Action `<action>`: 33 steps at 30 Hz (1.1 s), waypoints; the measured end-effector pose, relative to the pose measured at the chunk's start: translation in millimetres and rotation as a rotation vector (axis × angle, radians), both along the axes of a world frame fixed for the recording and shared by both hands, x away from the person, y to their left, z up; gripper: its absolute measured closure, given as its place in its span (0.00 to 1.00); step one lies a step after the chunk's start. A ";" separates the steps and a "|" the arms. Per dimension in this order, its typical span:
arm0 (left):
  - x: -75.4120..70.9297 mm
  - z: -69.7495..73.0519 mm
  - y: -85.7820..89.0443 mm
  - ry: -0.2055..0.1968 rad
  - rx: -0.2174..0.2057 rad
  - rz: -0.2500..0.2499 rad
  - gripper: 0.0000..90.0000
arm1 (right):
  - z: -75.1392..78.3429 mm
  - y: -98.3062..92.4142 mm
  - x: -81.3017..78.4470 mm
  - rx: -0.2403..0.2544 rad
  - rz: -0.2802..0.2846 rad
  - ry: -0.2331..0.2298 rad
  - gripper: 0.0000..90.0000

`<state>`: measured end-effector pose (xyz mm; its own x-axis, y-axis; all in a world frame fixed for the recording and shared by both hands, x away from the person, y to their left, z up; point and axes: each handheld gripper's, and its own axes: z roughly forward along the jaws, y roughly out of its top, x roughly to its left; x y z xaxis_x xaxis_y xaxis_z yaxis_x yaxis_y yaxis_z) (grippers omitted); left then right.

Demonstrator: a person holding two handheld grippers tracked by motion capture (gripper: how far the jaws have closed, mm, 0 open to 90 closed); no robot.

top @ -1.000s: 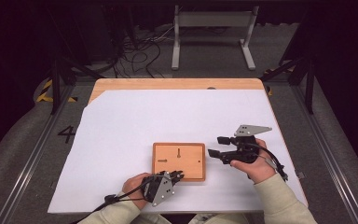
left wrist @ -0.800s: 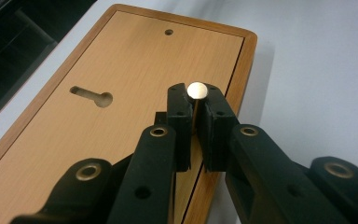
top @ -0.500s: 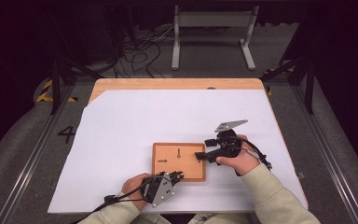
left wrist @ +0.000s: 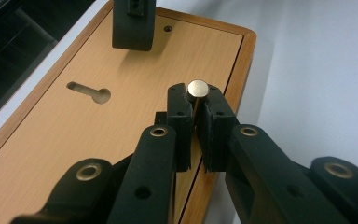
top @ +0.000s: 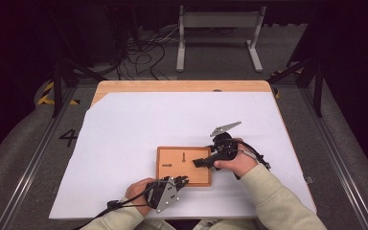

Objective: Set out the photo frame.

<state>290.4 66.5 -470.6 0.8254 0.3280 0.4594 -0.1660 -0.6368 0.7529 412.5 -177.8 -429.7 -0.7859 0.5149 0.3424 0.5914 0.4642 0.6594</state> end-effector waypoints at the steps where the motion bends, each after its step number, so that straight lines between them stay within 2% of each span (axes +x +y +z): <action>1: 0.0 -0.2 -0.2 0.002 -0.004 0.001 0.93 | -1.3 1.1 0.9 0.001 0.005 0.006 0.23; 6: -0.1 0.0 -0.2 -0.001 0.001 0.003 0.93 | -7.1 4.8 3.7 -0.004 0.020 0.044 0.23; 9: -0.1 0.0 -0.3 -0.002 0.002 0.005 0.93 | -8.9 5.8 4.5 -0.008 0.031 0.047 0.24; 16: 0.1 1.1 0.1 0.001 0.012 -0.008 0.93 | -9.1 6.6 4.9 -0.005 0.054 0.088 0.31; 18: 1.0 3.4 1.4 0.027 0.021 -0.022 0.89 | -8.4 5.1 5.4 -0.003 0.062 0.094 0.32; 20: 2.0 5.2 2.8 0.040 0.011 -0.028 0.80 | -8.2 5.1 5.2 -0.003 0.063 0.094 0.33; 21: 4.2 9.3 6.1 0.076 -0.016 -0.035 0.80 | -7.9 5.1 5.0 -0.006 0.063 0.094 0.33; 24: 9.9 22.5 18.1 0.213 -0.118 -0.029 0.66 | -7.0 4.9 4.8 -0.008 0.070 0.087 0.34; 25: 13.4 27.6 22.0 0.228 -0.140 -0.031 0.64 | -6.2 4.7 4.3 -0.010 0.070 0.087 0.34; 27: 16.2 33.7 27.1 0.275 -0.175 -0.024 0.53 | -4.3 4.3 2.9 -0.013 0.079 0.080 0.36; 28: 16.2 37.2 30.4 0.264 -0.197 -0.001 0.53 | -3.4 4.4 2.2 -0.016 0.080 0.077 0.36; 32: 17.7 53.7 50.3 0.240 -0.306 0.026 0.51 | 2.3 3.4 -2.4 -0.029 0.101 0.049 0.41; 33: 17.7 53.7 50.3 0.240 -0.306 0.026 0.50 | 2.3 3.4 -2.4 -0.029 0.101 0.049 0.41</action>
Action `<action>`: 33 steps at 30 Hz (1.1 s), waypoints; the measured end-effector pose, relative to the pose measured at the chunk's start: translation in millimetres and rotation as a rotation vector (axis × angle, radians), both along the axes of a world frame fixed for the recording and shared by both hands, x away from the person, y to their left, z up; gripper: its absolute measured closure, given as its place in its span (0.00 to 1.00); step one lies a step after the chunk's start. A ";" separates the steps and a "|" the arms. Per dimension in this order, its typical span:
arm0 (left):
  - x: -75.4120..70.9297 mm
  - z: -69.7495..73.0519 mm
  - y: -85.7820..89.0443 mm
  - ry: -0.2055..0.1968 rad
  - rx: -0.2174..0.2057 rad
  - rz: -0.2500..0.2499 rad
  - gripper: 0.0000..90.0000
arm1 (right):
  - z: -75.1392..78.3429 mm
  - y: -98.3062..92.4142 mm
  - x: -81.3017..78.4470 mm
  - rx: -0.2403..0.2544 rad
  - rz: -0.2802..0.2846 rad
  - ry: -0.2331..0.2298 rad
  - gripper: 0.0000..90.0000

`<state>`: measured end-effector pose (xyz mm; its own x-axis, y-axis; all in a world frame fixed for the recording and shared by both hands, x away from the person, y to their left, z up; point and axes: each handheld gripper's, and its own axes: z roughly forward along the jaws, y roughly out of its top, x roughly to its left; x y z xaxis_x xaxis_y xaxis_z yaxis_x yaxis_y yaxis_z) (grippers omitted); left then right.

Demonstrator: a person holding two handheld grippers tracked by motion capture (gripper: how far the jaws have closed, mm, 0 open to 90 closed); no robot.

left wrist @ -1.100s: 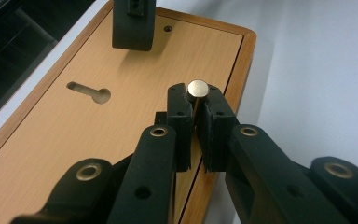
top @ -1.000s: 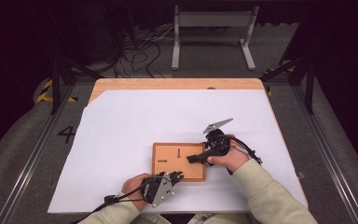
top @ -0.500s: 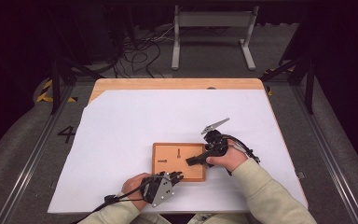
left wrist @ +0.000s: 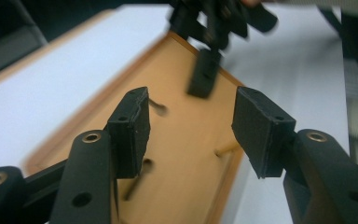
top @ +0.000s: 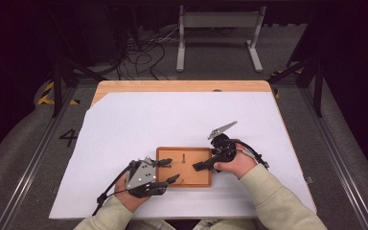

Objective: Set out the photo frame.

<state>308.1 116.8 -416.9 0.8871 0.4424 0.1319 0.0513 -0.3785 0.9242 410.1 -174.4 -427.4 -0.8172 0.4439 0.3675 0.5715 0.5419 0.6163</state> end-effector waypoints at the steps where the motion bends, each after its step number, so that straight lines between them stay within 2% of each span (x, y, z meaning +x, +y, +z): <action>1: 1.4 4.3 8.3 0.003 -0.038 0.021 0.50 | 1.5 -0.1 -1.7 -0.004 0.002 -0.004 0.42; 2: 3.1 6.9 15.0 0.003 -0.064 0.043 0.49 | 3.6 -0.5 -3.8 -0.009 0.014 -0.014 0.44; 6: 9.4 10.8 33.2 0.014 -0.119 0.112 0.48 | 8.8 -0.6 -9.9 -0.026 0.036 -0.048 0.47; 13: 17.3 12.8 56.4 0.026 -0.174 0.188 0.48 | 17.1 -2.0 -20.9 -0.036 0.092 -0.084 0.57; 20: 21.0 12.2 67.7 0.024 -0.184 0.235 0.48 | 24.3 -0.9 -32.5 -0.068 0.153 -0.153 0.61; 21: 22.5 10.9 69.5 0.030 -0.184 0.244 0.48 | 26.2 -0.3 -36.2 -0.079 0.174 -0.177 0.63; 23: 23.6 9.5 70.1 0.039 -0.183 0.249 0.48 | 27.7 -0.3 -39.1 -0.086 0.194 -0.191 0.65; 26: 24.8 8.6 70.5 0.044 -0.175 0.253 0.48 | 29.4 -0.3 -42.2 -0.089 0.216 -0.202 0.67; 27: 25.2 8.6 70.8 0.050 -0.167 0.252 0.48 | 31.6 -0.2 -46.4 -0.096 0.247 -0.215 0.70; 30: 26.6 7.3 70.0 0.054 -0.161 0.264 0.47 | 33.0 0.1 -49.6 -0.094 0.277 -0.211 0.75; 33: 28.2 6.2 70.3 0.068 -0.158 0.271 0.47 | 34.2 2.4 -56.3 -0.105 0.311 -0.228 0.79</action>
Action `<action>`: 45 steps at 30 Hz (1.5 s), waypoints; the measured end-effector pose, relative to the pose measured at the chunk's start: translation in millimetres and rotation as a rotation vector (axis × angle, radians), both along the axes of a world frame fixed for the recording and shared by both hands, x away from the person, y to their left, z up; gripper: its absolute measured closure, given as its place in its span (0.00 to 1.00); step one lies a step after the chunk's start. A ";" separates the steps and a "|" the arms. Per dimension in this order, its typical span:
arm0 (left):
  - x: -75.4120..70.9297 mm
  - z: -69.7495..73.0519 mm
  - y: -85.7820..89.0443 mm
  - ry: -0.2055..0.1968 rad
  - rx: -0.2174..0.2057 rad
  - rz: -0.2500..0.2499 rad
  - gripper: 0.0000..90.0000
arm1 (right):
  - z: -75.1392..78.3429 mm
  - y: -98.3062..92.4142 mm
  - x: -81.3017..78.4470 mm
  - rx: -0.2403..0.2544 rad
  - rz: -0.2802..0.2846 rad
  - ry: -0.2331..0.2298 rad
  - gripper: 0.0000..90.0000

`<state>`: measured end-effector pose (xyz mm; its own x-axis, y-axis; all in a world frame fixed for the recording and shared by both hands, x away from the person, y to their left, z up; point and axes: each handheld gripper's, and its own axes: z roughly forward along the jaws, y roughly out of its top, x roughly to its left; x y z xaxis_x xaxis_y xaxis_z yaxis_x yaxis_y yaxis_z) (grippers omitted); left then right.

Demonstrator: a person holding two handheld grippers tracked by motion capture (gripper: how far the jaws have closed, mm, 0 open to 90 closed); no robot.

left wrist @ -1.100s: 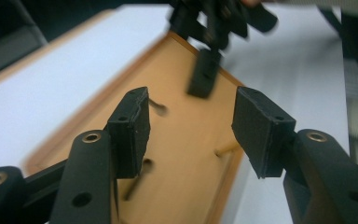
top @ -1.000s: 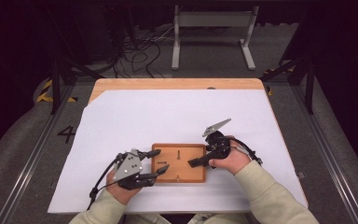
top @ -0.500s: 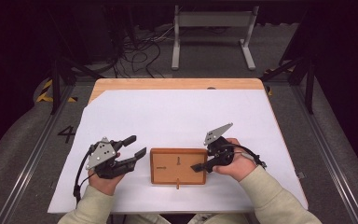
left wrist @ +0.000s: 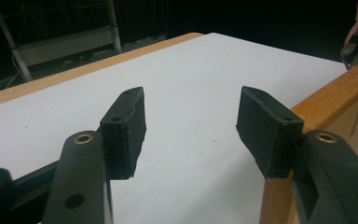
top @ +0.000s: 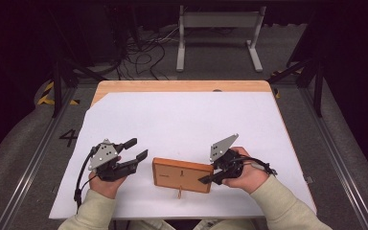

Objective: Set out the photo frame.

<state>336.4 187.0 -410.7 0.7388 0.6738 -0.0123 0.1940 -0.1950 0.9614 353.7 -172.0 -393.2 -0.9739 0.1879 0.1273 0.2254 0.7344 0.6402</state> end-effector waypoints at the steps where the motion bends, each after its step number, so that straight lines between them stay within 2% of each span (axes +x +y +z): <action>1: 0.2 -0.2 0.2 0.002 -0.001 0.001 0.47 | 0.3 0.3 -1.0 -0.004 0.006 -0.011 0.79; 5: 0.7 -0.9 0.6 0.003 -0.001 0.008 0.47 | 0.7 0.5 -2.6 -0.007 0.004 -0.021 0.79; 7: 1.1 -1.5 0.9 0.004 -0.001 0.012 0.47 | 0.9 0.2 -2.4 0.005 -0.002 -0.004 0.79; 12: 1.5 -1.8 2.3 0.008 -0.009 0.017 0.47 | 3.1 0.2 -1.5 0.027 0.002 -0.016 0.79; 15: 1.8 -2.4 3.1 0.013 -0.014 0.021 0.47 | 7.5 0.2 -2.5 0.049 0.000 -0.044 0.79; 18: 2.6 -3.5 3.5 0.021 -0.022 0.023 0.47 | 12.7 -2.3 -3.0 0.074 -0.021 -0.114 0.79; 19: 2.6 -3.5 3.5 0.021 -0.022 0.023 0.48 | 12.7 -2.3 -3.0 0.074 -0.021 -0.114 0.79; 20: 2.8 -3.7 3.6 0.023 -0.023 0.025 0.48 | 17.4 -6.2 -2.4 0.095 -0.043 -0.202 0.79; 21: 2.9 -3.8 3.8 0.024 -0.024 0.026 0.48 | 17.4 -6.2 -2.4 0.095 -0.043 -0.202 0.79; 22: 3.1 -3.9 4.2 0.029 -0.025 0.024 0.48 | 19.3 -9.1 -0.7 0.082 -0.062 -0.268 0.79; 23: 3.1 -3.9 4.2 0.029 -0.025 0.024 0.48 | 19.3 -9.1 -0.7 0.082 -0.062 -0.268 0.79; 24: 3.3 -4.3 3.9 0.031 -0.026 0.025 0.48 | 19.6 -10.3 0.0 0.083 -0.074 -0.288 0.79; 25: 3.4 -4.6 3.5 0.031 -0.025 0.025 0.48 | 18.1 -11.4 1.3 0.058 -0.085 -0.343 0.79; 27: 3.7 -5.3 2.7 0.035 -0.020 0.019 0.48 | 15.3 -14.7 4.8 0.057 -0.105 -0.392 0.79; 29: 3.9 -6.3 1.4 0.039 -0.018 0.016 0.48 | 10.7 -17.5 7.8 0.034 -0.097 -0.447 0.79; 33: 4.5 -7.4 0.2 0.044 -0.011 0.012 0.47 | 3.1 -23.3 10.1 0.027 -0.085 -0.470 0.79; 35: 4.7 -7.8 0.0 0.048 -0.016 0.013 0.47 | 0.1 -24.5 9.1 -0.005 -0.069 -0.488 0.79; 39: 4.8 -7.9 0.1 0.051 -0.014 0.012 0.47 | -6.6 -27.4 7.6 -0.027 -0.046 -0.477 0.78; 45: 5.4 -8.4 0.0 0.054 -0.007 0.008 0.47 | -10.1 -29.0 1.0 0.026 -0.036 -0.424 0.72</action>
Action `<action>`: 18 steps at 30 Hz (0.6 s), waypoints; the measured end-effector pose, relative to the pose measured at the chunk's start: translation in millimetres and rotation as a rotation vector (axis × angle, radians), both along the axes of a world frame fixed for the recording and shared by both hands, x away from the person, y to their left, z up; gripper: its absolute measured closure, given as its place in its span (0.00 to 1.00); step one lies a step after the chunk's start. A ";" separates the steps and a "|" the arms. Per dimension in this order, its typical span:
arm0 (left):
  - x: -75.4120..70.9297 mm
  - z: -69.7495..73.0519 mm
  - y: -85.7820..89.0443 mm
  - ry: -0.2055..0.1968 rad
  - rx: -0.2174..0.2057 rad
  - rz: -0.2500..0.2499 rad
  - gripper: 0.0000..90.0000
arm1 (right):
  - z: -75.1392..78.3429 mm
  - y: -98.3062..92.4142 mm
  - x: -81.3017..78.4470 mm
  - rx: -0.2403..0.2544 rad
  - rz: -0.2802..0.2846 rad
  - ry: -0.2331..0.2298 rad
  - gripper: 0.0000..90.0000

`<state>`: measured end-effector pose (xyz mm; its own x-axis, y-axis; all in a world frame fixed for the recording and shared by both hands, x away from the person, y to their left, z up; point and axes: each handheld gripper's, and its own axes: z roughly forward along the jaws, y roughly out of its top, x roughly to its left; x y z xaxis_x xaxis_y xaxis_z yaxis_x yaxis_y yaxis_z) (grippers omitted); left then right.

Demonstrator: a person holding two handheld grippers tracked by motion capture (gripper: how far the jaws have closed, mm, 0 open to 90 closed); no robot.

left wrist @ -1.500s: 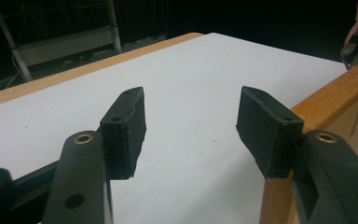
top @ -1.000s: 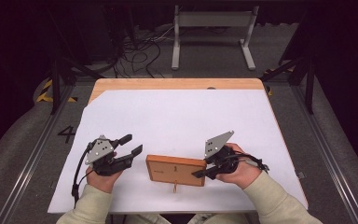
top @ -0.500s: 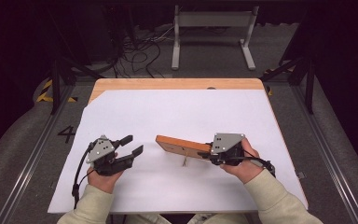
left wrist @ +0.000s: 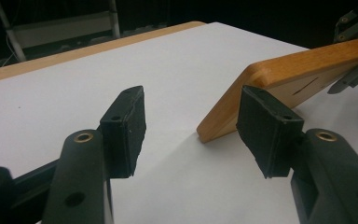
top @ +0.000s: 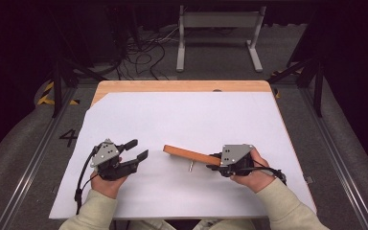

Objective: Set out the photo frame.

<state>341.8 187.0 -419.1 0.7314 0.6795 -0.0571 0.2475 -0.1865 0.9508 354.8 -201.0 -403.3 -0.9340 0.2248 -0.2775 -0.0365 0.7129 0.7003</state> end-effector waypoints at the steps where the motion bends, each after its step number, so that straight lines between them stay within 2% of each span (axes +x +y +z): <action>1: 0.0 0.0 0.0 0.000 0.001 0.000 0.47 | 0.1 -0.5 -1.1 0.009 -0.006 0.006 0.70; 6: 0.6 -0.5 -0.5 0.001 -0.002 0.002 0.46 | -0.6 -2.6 -4.0 0.035 -0.020 0.039 0.61; 11: 1.8 0.1 0.7 0.009 -0.002 -0.001 0.45 | -0.4 -11.4 -3.1 0.051 -0.087 0.096 0.49; 15: 2.8 1.5 2.5 0.012 0.018 0.006 0.45 | 0.2 -23.4 -2.7 0.049 -0.117 0.124 0.52; 18: 3.7 2.1 4.5 0.010 0.041 0.018 0.45 | 3.1 -36.6 -2.0 0.057 -0.144 0.156 0.62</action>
